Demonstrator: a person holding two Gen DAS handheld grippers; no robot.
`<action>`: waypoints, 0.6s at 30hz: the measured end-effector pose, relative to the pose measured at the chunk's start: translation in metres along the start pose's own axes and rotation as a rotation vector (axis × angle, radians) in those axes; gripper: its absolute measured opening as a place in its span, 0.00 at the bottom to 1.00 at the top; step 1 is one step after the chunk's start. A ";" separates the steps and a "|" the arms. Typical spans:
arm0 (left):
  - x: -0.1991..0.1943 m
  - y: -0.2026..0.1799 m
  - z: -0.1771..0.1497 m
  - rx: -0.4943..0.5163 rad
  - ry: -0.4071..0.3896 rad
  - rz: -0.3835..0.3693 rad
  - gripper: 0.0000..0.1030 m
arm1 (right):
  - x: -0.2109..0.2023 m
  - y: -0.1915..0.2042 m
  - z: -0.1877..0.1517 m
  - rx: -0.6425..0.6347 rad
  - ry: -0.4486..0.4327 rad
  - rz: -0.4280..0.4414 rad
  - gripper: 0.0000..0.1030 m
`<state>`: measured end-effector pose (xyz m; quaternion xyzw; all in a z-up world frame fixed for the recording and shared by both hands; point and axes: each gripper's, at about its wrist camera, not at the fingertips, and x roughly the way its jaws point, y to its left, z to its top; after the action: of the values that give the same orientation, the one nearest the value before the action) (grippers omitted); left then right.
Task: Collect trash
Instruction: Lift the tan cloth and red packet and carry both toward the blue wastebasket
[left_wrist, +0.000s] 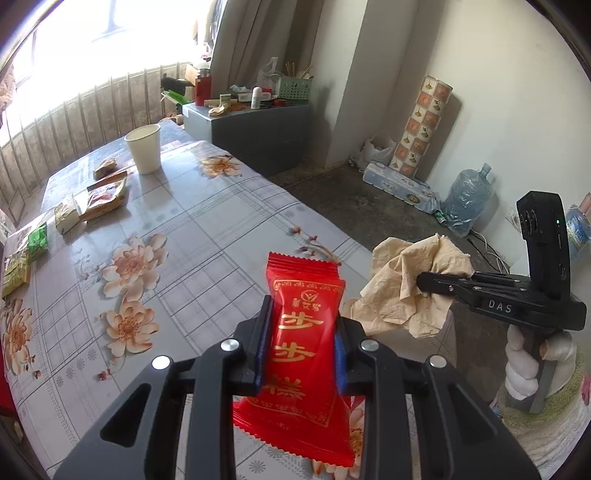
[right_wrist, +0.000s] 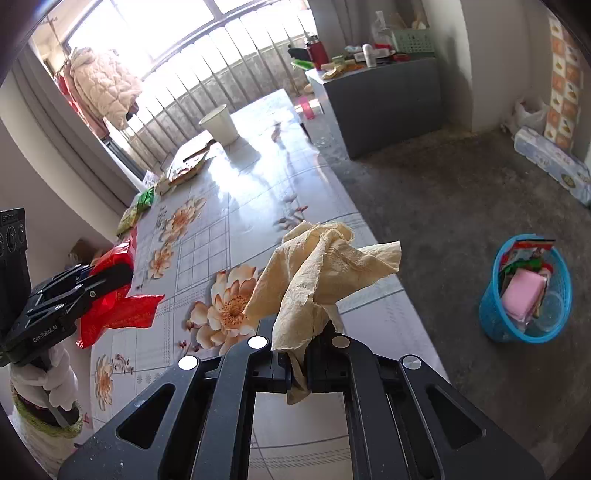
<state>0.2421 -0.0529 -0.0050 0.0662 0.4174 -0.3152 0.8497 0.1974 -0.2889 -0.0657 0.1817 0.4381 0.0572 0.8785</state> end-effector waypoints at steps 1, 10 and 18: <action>0.001 -0.011 0.006 0.015 -0.006 -0.009 0.25 | -0.009 -0.009 0.000 0.020 -0.021 -0.003 0.04; 0.040 -0.124 0.056 0.164 -0.008 -0.147 0.25 | -0.082 -0.119 -0.014 0.228 -0.183 -0.100 0.04; 0.120 -0.231 0.101 0.244 0.106 -0.284 0.25 | -0.121 -0.221 -0.030 0.408 -0.274 -0.255 0.04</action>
<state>0.2275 -0.3313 0.0046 0.1256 0.4256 -0.4761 0.7592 0.0868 -0.5173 -0.0733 0.3041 0.3368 -0.1683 0.8751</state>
